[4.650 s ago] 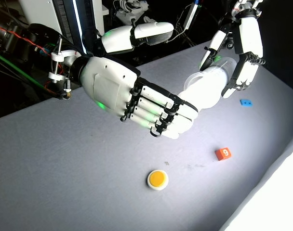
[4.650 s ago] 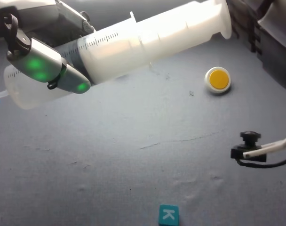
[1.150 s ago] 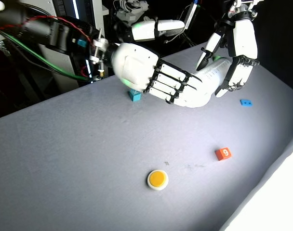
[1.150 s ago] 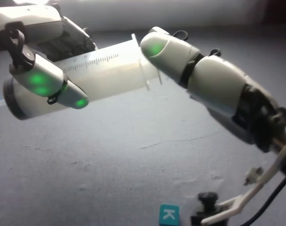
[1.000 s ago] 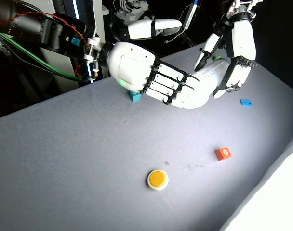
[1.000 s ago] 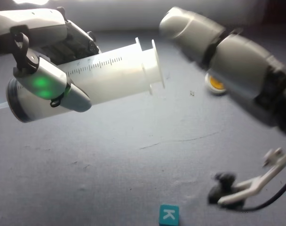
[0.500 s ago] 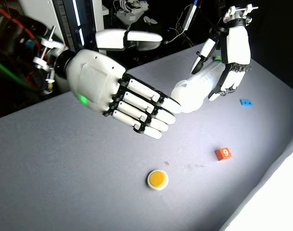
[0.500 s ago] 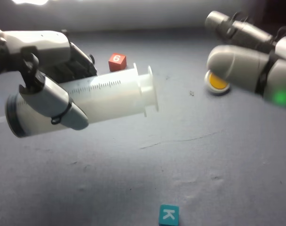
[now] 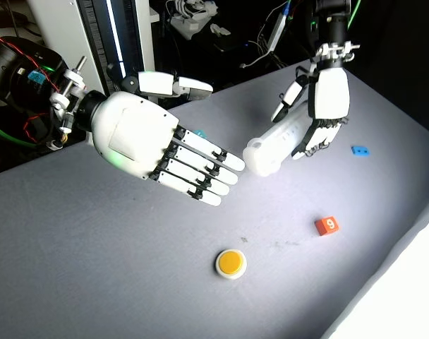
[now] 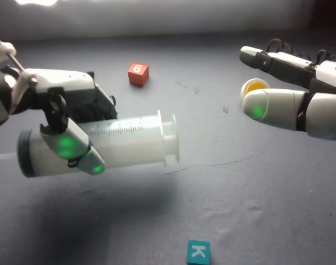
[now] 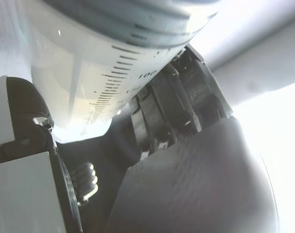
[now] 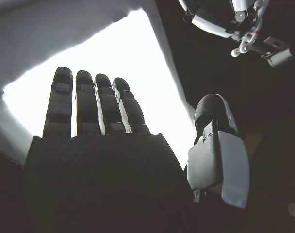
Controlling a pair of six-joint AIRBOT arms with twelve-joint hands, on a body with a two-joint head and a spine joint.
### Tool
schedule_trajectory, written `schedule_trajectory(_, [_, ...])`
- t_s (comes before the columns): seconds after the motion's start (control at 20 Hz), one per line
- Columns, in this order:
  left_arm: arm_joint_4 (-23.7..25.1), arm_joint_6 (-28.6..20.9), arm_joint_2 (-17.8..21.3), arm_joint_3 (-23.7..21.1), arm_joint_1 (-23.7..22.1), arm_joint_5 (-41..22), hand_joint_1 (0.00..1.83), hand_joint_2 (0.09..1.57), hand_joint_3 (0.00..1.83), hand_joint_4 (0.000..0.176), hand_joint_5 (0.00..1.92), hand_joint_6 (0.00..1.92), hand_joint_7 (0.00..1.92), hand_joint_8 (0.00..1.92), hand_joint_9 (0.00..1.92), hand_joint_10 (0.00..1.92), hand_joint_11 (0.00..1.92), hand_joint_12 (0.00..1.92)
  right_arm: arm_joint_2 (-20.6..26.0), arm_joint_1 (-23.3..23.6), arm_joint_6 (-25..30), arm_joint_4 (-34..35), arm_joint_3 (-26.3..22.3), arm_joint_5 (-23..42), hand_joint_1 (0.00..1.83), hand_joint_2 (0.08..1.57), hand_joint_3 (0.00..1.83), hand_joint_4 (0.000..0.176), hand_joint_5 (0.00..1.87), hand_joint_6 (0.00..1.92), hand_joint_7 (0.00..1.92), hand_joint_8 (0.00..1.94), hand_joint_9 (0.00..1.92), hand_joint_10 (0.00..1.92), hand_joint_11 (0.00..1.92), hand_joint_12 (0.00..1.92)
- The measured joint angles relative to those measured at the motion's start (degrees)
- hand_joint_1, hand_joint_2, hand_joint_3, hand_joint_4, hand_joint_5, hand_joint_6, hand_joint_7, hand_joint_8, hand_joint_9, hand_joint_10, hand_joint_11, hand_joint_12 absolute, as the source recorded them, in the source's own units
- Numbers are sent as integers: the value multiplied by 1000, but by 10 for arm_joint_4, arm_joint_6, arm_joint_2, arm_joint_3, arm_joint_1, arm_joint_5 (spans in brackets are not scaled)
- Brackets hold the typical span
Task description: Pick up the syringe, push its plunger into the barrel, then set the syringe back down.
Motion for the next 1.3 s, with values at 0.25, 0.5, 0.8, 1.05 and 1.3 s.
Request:
schedule_trajectory(0.25, [0,0,-30,15,16,-16,1247,1125,7,0,877,1216,1042,832,865,965,636,1392,-9,15,-12,5,1,-36,0,1094,3,0,0,0,0,0,0,0,0,0])
schedule_trajectory(0.5, [1,-1,-44,35,43,-30,662,987,0,0,102,16,185,12,193,40,3,791,-29,32,-35,2,1,-25,37,1092,0,0,0,0,0,0,0,0,0,0])
schedule_trajectory(0.8, [1,-2,-45,44,51,-36,455,736,0,0,0,0,23,2,39,2,0,375,-40,28,-41,5,7,-34,55,1093,0,0,18,6,11,4,0,0,0,0])
schedule_trajectory(1.05, [1,-1,-25,28,27,-36,387,729,0,0,0,0,0,0,22,9,0,267,-40,24,-41,4,7,-36,84,1089,0,0,4,0,0,0,0,0,0,0])
schedule_trajectory(1.3, [84,-2,37,4,-2,-119,348,785,12,0,5,1,30,8,27,7,0,228,-40,21,-45,4,7,-43,65,1086,0,0,3,0,0,0,0,0,0,0])
